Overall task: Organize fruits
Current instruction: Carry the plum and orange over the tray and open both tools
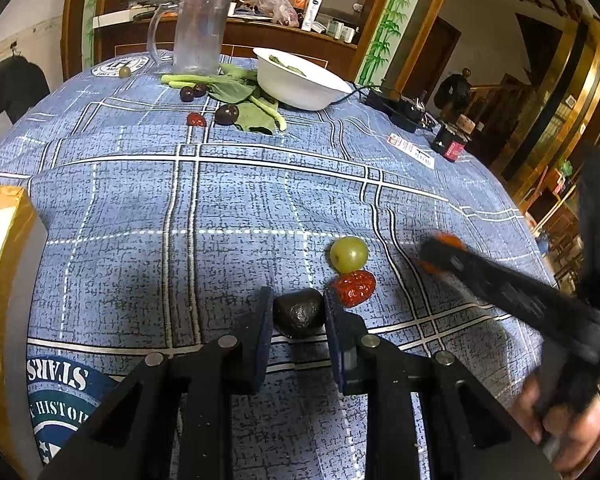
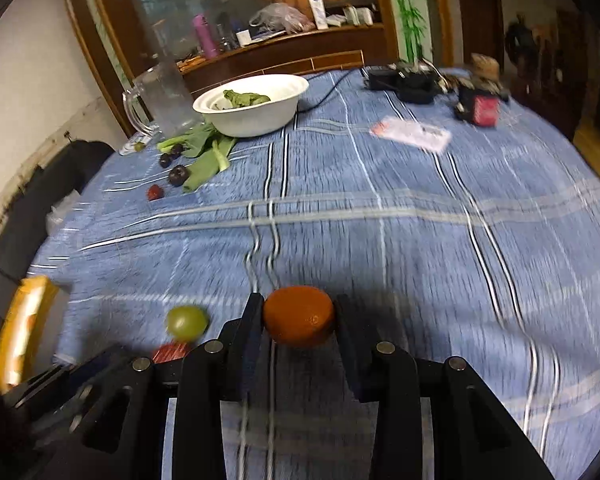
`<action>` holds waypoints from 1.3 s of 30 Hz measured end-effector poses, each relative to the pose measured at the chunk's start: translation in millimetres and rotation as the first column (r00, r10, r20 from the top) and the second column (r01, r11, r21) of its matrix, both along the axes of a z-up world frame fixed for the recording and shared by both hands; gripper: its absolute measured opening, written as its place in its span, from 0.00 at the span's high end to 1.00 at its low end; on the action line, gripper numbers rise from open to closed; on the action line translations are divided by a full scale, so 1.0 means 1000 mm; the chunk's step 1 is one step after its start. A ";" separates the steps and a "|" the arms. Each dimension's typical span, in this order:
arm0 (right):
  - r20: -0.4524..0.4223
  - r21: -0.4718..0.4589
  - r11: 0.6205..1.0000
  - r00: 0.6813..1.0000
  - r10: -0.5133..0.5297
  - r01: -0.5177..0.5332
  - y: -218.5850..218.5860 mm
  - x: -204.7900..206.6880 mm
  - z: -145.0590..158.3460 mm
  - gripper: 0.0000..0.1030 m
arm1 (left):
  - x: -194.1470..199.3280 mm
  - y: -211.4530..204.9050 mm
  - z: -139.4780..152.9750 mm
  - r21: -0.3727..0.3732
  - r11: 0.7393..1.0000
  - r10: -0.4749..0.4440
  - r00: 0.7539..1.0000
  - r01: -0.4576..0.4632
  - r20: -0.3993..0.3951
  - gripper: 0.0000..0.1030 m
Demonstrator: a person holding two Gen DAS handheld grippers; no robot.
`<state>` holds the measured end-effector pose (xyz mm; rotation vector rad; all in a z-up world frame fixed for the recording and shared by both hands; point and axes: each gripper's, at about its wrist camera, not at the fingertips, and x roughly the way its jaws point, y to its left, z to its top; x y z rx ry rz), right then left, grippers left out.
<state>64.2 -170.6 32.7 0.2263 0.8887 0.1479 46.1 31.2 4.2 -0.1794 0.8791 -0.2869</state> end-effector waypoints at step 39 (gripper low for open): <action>0.036 -0.154 0.783 0.789 0.613 -0.602 0.293 -0.142 0.031 0.62 | -0.189 0.244 0.039 0.094 0.865 0.485 0.869 -0.494 0.097 0.73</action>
